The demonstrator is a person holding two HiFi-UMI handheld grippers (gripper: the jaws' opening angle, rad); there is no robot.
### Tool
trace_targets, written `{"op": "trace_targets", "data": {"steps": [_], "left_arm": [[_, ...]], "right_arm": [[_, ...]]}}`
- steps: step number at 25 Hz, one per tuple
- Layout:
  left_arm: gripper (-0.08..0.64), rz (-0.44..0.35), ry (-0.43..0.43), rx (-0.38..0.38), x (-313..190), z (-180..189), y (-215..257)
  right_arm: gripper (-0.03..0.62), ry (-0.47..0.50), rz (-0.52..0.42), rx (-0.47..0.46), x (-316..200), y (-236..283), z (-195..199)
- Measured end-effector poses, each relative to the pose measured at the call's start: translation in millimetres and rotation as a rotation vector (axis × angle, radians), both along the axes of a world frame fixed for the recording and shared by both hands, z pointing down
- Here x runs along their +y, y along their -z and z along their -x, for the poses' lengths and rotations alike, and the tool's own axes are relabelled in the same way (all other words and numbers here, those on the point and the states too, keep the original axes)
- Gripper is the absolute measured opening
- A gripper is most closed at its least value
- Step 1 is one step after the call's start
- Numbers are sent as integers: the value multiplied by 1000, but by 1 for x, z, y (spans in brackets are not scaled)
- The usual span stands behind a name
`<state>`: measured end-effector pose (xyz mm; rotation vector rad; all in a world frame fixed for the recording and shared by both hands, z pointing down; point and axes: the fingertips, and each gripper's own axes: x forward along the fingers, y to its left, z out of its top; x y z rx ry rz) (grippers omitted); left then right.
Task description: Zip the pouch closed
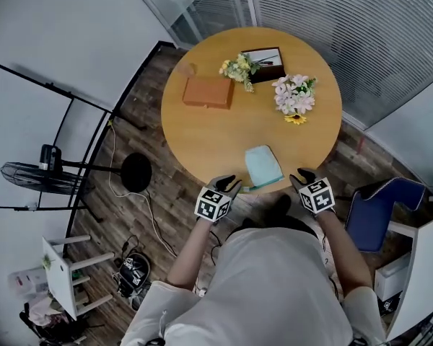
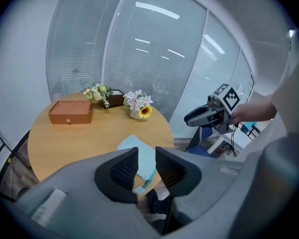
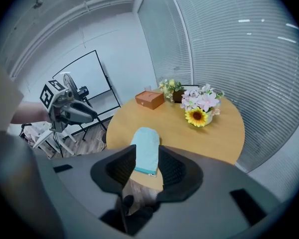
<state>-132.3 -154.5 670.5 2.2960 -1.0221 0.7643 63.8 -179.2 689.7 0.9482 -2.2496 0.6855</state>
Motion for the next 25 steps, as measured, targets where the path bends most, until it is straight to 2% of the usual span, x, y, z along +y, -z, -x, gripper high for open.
{"op": "trace_targets", "data": {"steps": [4, 7, 12, 18, 25], "left_arm": [[117, -66, 60, 82, 16, 20, 39], [117, -111, 70, 116, 30, 32, 62], [117, -159, 44, 126, 55, 51, 92], [117, -152, 19, 124, 79, 61, 109], [115, -223, -11, 156, 102, 61, 146]], "right_arm": [[140, -53, -44, 16, 16, 36, 10], [140, -86, -67, 26, 33, 56, 20], [138, -111, -106, 61, 71, 82, 38], [133, -152, -204, 96, 105, 124, 41], [126, -184, -288, 69, 139, 169, 41]]}}
